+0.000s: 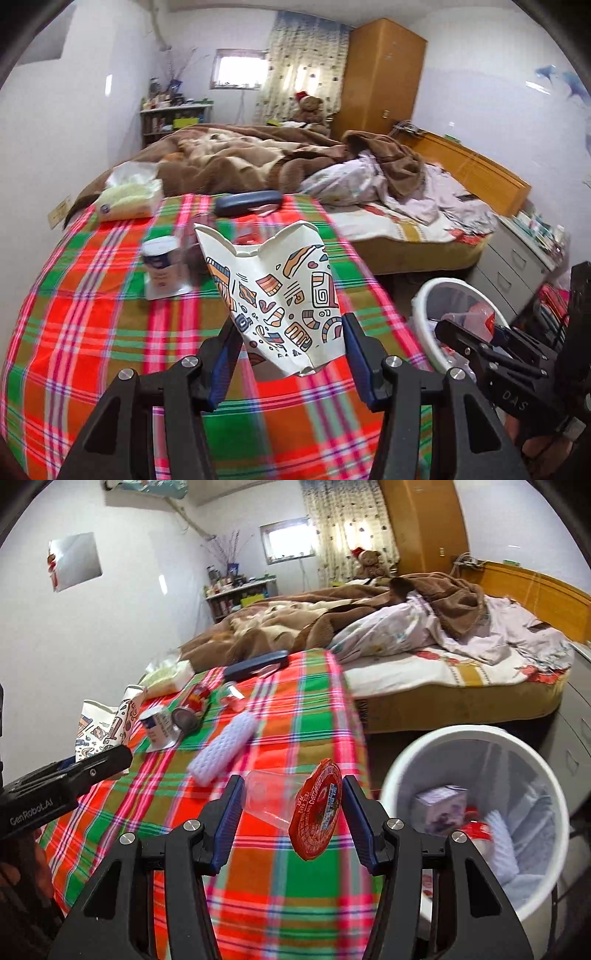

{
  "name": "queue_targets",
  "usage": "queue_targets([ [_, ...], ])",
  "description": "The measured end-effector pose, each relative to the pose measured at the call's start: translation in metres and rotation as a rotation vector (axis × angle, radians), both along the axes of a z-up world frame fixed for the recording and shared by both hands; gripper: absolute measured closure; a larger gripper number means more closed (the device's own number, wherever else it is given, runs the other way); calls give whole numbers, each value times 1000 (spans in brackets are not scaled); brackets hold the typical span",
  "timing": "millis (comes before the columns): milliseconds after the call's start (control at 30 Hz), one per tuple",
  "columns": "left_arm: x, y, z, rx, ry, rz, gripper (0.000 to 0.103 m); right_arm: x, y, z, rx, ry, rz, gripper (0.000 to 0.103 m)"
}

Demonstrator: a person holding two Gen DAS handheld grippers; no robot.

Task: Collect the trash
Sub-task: 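Carry the red-lidded cup and patterned paper bag over the white trash bin, then open the right tool to drop the cup while the left tool drops the paper bag into the bin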

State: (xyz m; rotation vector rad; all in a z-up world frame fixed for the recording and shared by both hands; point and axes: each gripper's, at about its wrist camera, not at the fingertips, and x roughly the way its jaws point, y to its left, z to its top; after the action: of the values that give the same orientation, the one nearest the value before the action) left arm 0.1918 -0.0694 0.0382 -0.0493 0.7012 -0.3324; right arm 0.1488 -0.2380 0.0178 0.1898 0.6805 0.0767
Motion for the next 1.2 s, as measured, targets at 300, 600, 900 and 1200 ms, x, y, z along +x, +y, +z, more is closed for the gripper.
queue_targets([
  [300, -11, -61, 4, 14, -18, -124, 49, -15, -47, 4, -6, -15, -114, 48],
  [600, -18, -120, 2, 27, -11, -257, 49, -24, -86, 1, -19, -5, -220, 48],
  [900, -14, -167, -14, 35, 34, -356, 49, -30, -118, -10, -23, 35, -290, 48],
  [1200, -7, -201, -32, 65, 64, -395, 48, -25, -140, -28, -17, 101, -296, 48],
])
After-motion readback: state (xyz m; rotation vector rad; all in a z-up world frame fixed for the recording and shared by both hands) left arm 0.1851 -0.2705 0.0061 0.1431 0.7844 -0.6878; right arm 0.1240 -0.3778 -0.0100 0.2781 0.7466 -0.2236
